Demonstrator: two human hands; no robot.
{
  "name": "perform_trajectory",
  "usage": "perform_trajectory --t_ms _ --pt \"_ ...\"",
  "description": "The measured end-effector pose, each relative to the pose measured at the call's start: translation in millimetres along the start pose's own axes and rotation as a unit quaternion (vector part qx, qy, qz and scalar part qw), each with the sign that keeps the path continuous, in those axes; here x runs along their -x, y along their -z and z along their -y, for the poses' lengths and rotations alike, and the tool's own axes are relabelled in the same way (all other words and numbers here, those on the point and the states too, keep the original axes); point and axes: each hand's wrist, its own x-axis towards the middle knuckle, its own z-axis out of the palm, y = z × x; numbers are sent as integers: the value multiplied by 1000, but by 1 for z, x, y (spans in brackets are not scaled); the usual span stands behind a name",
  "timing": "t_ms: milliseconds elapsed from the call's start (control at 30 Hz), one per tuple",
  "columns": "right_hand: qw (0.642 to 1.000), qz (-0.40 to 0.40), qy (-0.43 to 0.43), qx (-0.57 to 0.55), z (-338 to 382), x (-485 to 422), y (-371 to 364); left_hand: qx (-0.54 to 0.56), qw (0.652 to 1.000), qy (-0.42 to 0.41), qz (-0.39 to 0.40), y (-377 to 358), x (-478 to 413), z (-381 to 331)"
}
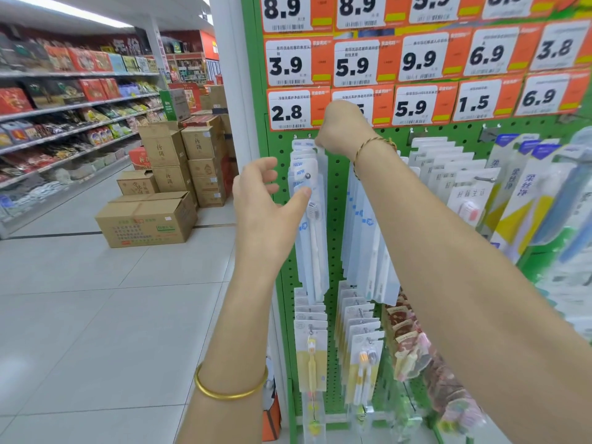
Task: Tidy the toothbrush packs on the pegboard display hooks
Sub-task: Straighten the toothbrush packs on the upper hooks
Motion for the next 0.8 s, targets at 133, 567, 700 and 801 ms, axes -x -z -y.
perform_trajectory --t_ms 133,567,700,801 --pt "999 -32 6 11 1 12 11 0 1000 -5 -18 -3 7 -2" --pt "984 -165 58 45 -18 65 23 34 994 -71 -70 -24 42 -3" --pt "972 -214 88 -39 -35 86 26 47 996 -61 -52 -34 54 -6" --pt "960 -226 118 -112 -48 107 27 67 995 -46 -54 -43 64 -10"
